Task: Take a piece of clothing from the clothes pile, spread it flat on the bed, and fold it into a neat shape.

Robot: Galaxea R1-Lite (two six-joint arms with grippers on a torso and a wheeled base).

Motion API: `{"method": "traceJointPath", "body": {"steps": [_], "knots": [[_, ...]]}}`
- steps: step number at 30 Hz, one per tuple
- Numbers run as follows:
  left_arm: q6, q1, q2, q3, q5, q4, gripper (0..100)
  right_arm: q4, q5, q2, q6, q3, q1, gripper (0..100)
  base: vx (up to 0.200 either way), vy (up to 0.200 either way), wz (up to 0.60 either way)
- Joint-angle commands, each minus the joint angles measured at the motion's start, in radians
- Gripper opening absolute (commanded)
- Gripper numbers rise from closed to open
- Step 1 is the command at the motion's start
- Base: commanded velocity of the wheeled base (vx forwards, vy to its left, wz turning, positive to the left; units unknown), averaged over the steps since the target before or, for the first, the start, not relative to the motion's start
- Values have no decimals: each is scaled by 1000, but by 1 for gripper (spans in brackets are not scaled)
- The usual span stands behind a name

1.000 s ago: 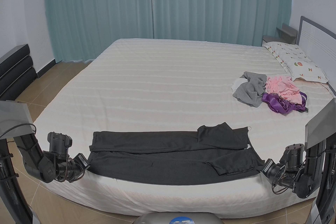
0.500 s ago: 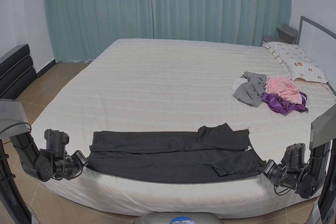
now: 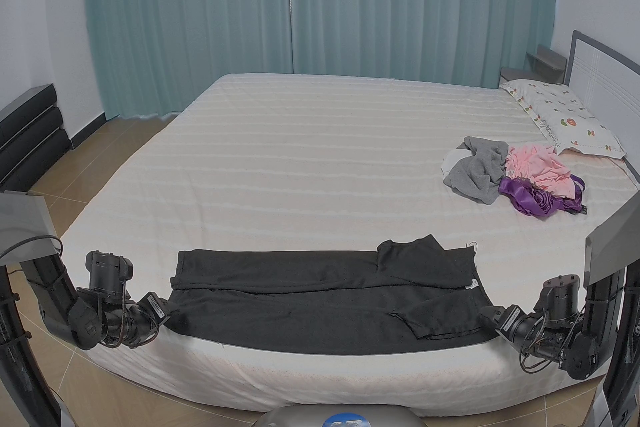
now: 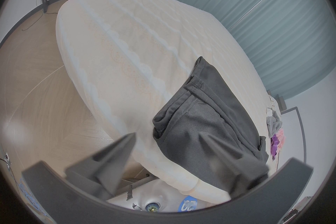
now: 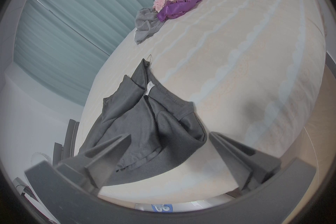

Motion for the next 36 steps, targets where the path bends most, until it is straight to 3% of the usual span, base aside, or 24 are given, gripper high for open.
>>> {"method": "traceJointPath", "body": {"steps": [1, 6, 12, 27, 36], "knots": [[-3, 16, -21, -7, -4, -1, 100, 7, -7, -100, -2, 17, -21, 100, 0, 0, 0], [-9, 27, -69, -4, -47, 0, 100, 47, -7, -238, -7, 16, -29, 100, 0, 0, 0], [-22, 39, -167, 6, -110, 2, 100, 196, 2, -391, -3, -52, -55, 100, 0, 0, 0], [-80, 39, -156, 4, -146, -4, 100, 197, 32, -345, 127, -53, 70, 100, 0, 0, 0], [-86, 40, -156, 1, -159, -3, 100, 194, 39, -311, 144, -52, 77, 100, 0, 200, 0]]}}
